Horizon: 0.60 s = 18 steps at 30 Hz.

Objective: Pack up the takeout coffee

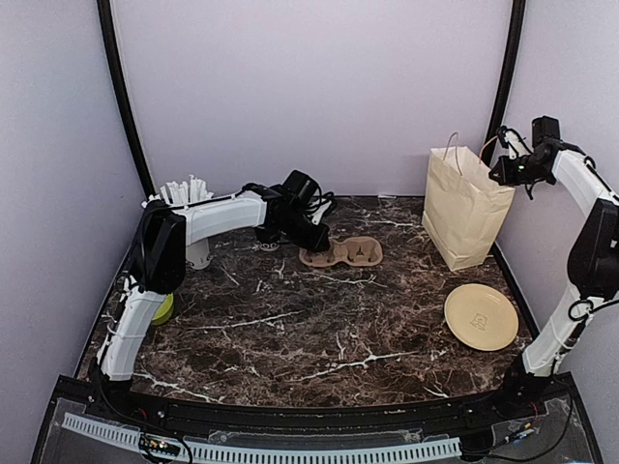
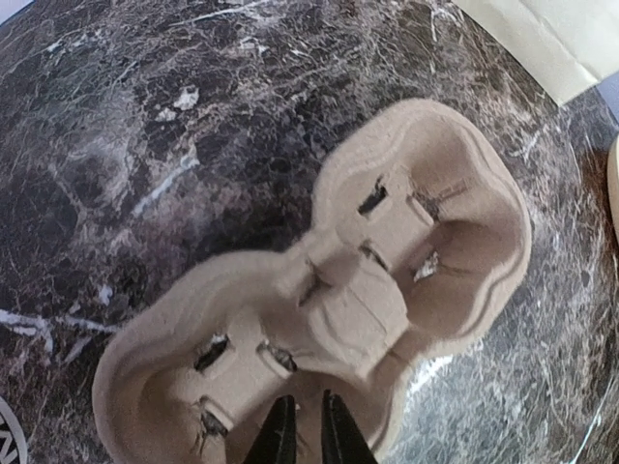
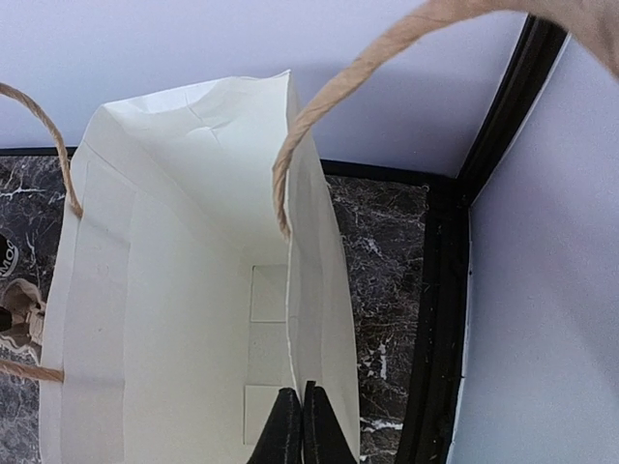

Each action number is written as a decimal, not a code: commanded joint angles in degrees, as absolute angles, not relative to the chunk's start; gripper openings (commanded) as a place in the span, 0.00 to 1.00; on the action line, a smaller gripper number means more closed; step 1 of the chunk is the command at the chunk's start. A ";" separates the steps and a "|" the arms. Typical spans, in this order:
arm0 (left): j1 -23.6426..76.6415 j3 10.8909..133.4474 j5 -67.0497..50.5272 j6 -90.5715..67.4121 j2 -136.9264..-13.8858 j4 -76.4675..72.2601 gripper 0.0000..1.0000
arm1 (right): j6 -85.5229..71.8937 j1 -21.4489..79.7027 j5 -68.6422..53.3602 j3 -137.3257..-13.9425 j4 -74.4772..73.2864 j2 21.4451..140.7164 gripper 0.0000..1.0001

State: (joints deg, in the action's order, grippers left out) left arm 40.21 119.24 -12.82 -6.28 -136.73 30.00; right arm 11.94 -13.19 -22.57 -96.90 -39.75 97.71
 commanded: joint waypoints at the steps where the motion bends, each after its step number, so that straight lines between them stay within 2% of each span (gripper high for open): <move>1: 40.47 127.73 -11.91 -6.47 -140.92 34.65 0.11 | 12.35 -13.40 -23.47 -94.77 -38.06 95.40 0.00; 8: 40.63 128.92 -13.03 -4.32 -141.64 42.51 0.09 | 13.00 -13.40 -23.98 -92.83 -37.56 93.38 0.00; 18: 41.95 119.53 -11.53 -2.62 -135.70 48.61 0.09 | 13.37 -13.44 -24.62 -90.58 -37.29 91.34 0.00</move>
